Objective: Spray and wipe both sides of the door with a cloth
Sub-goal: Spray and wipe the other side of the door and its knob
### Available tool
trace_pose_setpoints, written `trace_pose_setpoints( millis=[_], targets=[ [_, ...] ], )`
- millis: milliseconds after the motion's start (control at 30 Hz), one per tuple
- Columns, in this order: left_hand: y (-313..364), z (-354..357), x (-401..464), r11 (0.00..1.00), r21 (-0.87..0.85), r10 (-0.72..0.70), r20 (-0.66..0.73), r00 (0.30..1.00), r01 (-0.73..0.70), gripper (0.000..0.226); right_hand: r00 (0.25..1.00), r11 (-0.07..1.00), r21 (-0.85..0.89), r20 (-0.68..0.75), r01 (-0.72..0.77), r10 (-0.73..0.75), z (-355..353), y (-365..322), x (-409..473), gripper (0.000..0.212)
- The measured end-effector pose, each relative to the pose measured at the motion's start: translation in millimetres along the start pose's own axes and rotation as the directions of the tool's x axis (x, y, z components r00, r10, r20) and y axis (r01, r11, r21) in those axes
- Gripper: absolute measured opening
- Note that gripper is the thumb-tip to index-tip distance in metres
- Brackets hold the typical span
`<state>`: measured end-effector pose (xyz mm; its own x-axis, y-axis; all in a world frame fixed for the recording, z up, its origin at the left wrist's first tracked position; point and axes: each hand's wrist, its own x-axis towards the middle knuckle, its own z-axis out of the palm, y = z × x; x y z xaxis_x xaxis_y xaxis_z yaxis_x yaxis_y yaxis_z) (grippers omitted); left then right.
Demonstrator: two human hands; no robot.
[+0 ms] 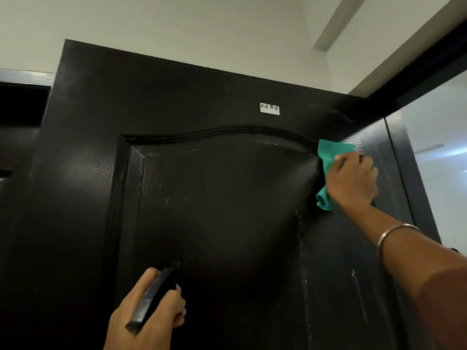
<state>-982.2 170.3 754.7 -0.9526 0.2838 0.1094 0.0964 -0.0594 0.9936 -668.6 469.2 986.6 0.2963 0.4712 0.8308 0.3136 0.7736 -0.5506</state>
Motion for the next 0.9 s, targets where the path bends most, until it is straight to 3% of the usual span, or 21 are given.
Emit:
trace_pose_setpoints(
  millis=[33,67,167,267,367,400,467,567,667,767,833,900],
  targets=[
    [13.8,2.5,-26.8,0.999,0.001,0.046,0.022,0.999,-0.046,0.034,1.000,1.000,0.025,-0.008,-0.009,0.009,2.2,-7.4,-5.7,0.029],
    [28.1,10.2,-48.6,0.999,-0.034,-0.002,0.033,0.999,0.003,0.029,0.999,0.997,0.068,-0.021,0.044,-0.043,4.7,-19.8,-11.6,0.027],
    [63.5,33.4,-101.9,0.998,0.066,-0.017,0.059,0.998,0.013,0.026,0.937,0.896,0.275,-0.062,0.348,-0.345,12.2,-74.5,-43.0,0.023],
    [76.7,63.2,-127.7,1.000,-0.004,-0.005,0.028,1.000,0.005,0.029,0.762,0.690,0.360,-0.099,0.628,-0.640,11.5,-104.4,-80.8,0.017],
    [77.8,99.0,-157.2,0.996,-0.030,0.085,0.029,0.996,-0.084,0.029,0.628,0.563,0.391,-0.050,0.728,-0.776,5.5,-76.7,-72.6,0.034],
    [79.5,111.2,-169.1,0.993,-0.039,0.109,0.044,0.993,-0.107,0.029,0.635,0.579,0.373,-0.038,0.725,-0.771,7.4,-56.8,-58.0,0.037],
    [79.2,134.4,-196.8,0.970,-0.016,0.242,0.037,0.969,-0.242,0.024,0.722,0.678,0.318,-0.029,0.662,-0.691,12.9,-9.2,-20.7,0.038],
    [76.7,163.4,-241.8,0.864,0.032,0.503,0.018,0.864,-0.503,0.017,0.857,0.820,0.287,-0.011,0.496,-0.515,10.3,44.8,24.1,0.042],
    [73.3,182.8,-252.1,0.828,0.058,0.559,-0.012,0.829,-0.557,0.017,0.855,0.803,0.364,0.037,0.471,-0.518,7.0,43.9,11.6,0.051],
    [70.3,191.6,-257.9,0.838,0.095,0.544,-0.084,0.835,-0.537,0.010,0.690,0.644,0.396,0.036,0.654,-0.723,3.5,52.5,-63.5,0.036],
    [64.4,190.5,-265.8,0.826,0.110,0.564,-0.122,0.817,-0.553,0.010,0.515,0.458,0.438,-0.012,0.773,-0.857,0.2,91.0,-131.6,0.020],
    [58.5,186.4,-271.5,0.825,0.142,0.564,-0.151,0.812,-0.547,0.009,0.283,0.225,0.501,-0.041,0.836,-0.958,-4.1,143.2,-193.7,0.012]
  ],
)
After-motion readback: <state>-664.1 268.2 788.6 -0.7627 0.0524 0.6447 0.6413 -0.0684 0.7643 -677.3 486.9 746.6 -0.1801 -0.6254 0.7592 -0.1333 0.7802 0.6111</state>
